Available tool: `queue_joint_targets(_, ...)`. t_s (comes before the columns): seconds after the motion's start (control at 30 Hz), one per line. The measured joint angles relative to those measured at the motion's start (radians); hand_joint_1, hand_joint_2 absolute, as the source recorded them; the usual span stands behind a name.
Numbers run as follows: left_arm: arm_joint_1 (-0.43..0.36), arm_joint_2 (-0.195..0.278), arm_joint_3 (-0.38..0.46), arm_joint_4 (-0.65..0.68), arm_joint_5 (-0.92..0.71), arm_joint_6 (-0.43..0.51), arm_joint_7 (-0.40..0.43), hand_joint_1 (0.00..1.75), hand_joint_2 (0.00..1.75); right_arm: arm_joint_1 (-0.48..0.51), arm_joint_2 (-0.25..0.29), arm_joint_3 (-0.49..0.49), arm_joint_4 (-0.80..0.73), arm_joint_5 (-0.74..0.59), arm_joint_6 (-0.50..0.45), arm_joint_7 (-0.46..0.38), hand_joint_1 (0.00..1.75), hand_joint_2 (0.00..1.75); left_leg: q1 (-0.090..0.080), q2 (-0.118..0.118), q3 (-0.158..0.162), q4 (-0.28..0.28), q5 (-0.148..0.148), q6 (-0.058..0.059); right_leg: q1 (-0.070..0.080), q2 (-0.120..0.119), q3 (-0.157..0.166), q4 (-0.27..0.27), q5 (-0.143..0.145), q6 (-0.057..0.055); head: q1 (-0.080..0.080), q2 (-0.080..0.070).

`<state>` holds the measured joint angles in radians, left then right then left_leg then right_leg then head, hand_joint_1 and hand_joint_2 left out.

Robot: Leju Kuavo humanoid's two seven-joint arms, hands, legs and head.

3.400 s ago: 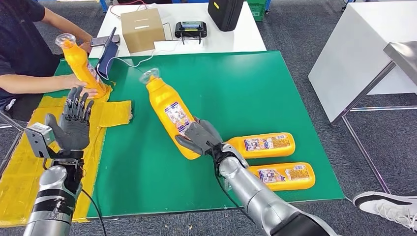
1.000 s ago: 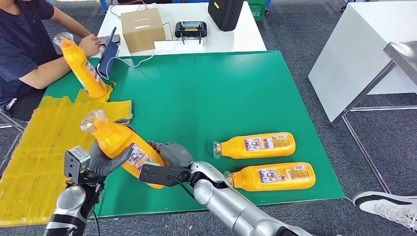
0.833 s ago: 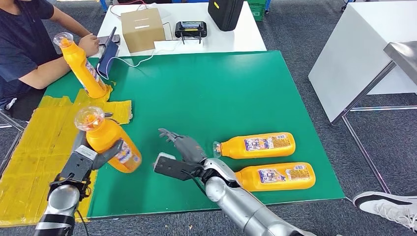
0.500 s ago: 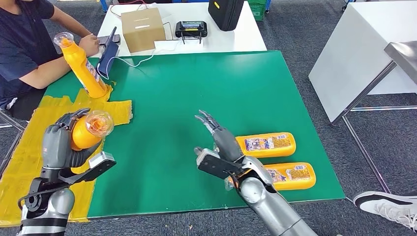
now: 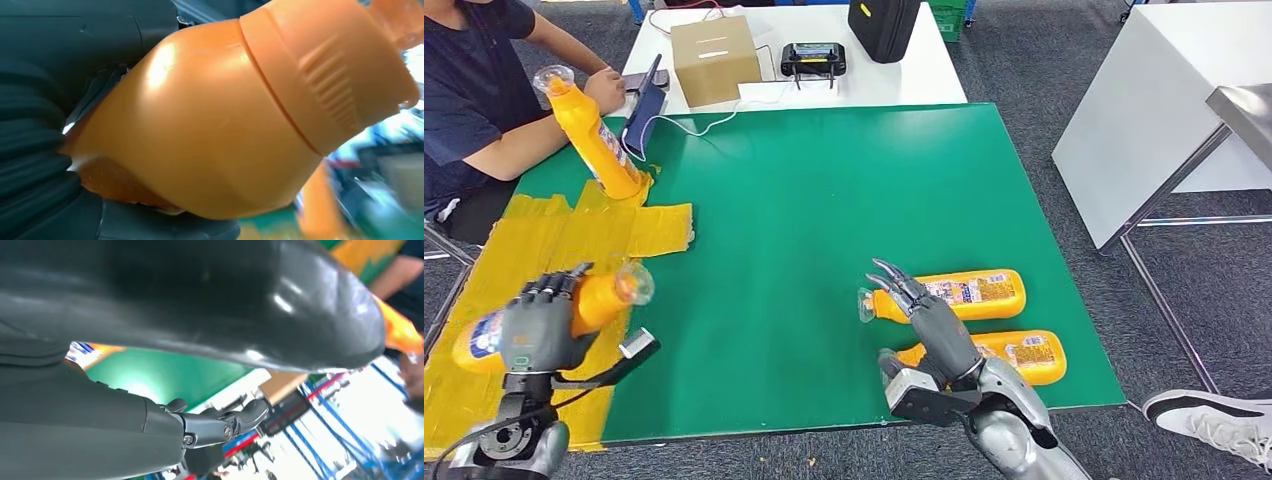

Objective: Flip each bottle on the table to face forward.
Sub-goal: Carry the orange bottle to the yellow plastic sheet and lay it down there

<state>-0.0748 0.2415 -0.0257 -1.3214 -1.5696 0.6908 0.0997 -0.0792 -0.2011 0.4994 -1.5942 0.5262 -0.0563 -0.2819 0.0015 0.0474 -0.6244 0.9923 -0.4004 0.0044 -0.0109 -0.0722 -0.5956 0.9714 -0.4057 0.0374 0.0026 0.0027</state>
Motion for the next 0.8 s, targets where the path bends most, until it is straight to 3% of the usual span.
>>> queue_joint_targets(0.03,-0.003,0.000,-0.001,0.031,0.000,0.001,-0.018,1.58,1.75,0.008,-0.013,-0.002,-0.006,0.002,0.009,0.000,0.00,1.75,0.000,0.000,0.000,0.000,0.000,0.000,0.000,0.000,0.000,0.000,0.000,0.000,0.000,0.000)
queue_joint_targets(0.07,-0.010,-0.001,0.000,0.062,-0.001,0.001,-0.035,1.24,1.75,0.014,-0.024,-0.004,-0.012,0.002,0.018,0.000,0.00,1.75,0.000,0.000,0.000,0.000,0.000,0.000,0.000,0.000,0.000,0.000,0.000,0.000,0.000,0.000)
queue_joint_targets(0.13,-0.031,-0.004,0.013,0.131,0.000,0.002,-0.070,0.37,0.87,0.020,-0.048,-0.007,-0.022,0.001,0.038,0.002,0.00,1.75,-0.001,0.001,0.000,0.000,0.000,0.001,-0.001,0.000,0.000,0.000,0.001,0.001,0.000,0.000)
queue_joint_targets(0.17,-0.043,-0.006,0.024,0.167,0.001,0.002,-0.090,0.10,0.44,0.021,-0.060,-0.007,-0.028,0.001,0.047,0.005,0.00,1.75,-0.001,0.000,0.000,0.000,0.000,0.001,-0.001,0.000,0.000,0.000,0.001,0.001,0.000,0.000)
queue_joint_targets(0.2,-0.054,-0.007,0.036,0.203,0.004,0.003,-0.111,0.00,0.00,0.024,-0.074,-0.007,-0.035,0.001,0.055,0.008,0.00,1.75,-0.001,0.000,0.000,0.000,0.000,0.001,-0.001,0.000,0.000,0.000,0.001,0.001,0.000,0.000)
queue_joint_targets(0.37,-0.080,-0.012,0.103,0.332,0.078,0.004,-0.217,0.00,0.00,0.053,-0.154,-0.026,-0.076,-0.002,0.080,0.023,0.00,1.75,-0.001,0.000,0.000,0.000,0.000,0.001,-0.001,0.000,0.000,0.000,0.001,0.002,0.000,0.000)
queue_joint_targets(0.6,-0.111,-0.024,0.174,0.416,0.181,0.011,-0.343,0.00,0.00,0.065,-0.258,-0.082,-0.094,-0.003,0.162,0.095,0.00,1.75,-0.001,0.000,0.000,0.000,-0.001,0.002,-0.001,0.000,0.001,0.000,0.001,0.002,-0.001,0.000)
queue_joint_targets(0.8,-0.121,-0.039,0.201,0.417,0.388,-0.070,-0.482,0.00,0.00,0.047,-0.328,-0.112,-0.083,0.024,0.203,0.130,0.00,1.75,-0.001,0.000,0.002,0.000,-0.001,0.002,-0.001,0.000,0.003,0.000,0.001,0.002,-0.001,0.000)
